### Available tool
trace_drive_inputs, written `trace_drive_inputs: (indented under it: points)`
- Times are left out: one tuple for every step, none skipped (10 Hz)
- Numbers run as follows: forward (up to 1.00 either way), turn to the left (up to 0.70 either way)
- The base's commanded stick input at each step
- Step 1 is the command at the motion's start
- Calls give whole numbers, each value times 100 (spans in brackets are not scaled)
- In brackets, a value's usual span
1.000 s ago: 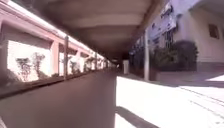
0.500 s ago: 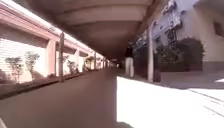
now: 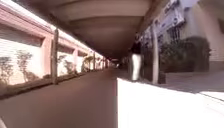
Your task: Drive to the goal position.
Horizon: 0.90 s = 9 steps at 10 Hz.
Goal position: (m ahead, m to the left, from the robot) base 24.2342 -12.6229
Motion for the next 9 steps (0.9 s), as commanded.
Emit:
trace_drive_inputs:
  points:
    - [85, 0]
    - [85, 0]
    - [85, 0]
    - [85, 0]
    - [85, 0]
    - [85, 0]
    - [85, 0]
    - [85, 0]
    - [85, 0]
